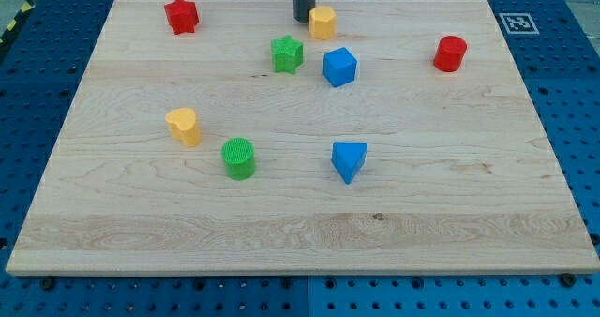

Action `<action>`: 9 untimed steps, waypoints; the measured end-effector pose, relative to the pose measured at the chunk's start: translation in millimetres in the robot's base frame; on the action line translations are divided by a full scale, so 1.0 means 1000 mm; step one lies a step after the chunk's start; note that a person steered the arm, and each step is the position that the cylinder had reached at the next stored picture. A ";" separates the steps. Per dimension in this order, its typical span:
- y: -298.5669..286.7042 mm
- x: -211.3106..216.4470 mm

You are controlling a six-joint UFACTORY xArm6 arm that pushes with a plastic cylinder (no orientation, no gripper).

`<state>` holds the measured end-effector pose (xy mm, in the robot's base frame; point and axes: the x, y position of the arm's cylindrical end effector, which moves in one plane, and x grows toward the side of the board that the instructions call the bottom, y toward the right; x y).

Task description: Move the blue cube to the bottom right side of the green star

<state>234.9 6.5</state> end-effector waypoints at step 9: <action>0.134 0.049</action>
<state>283.5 140.5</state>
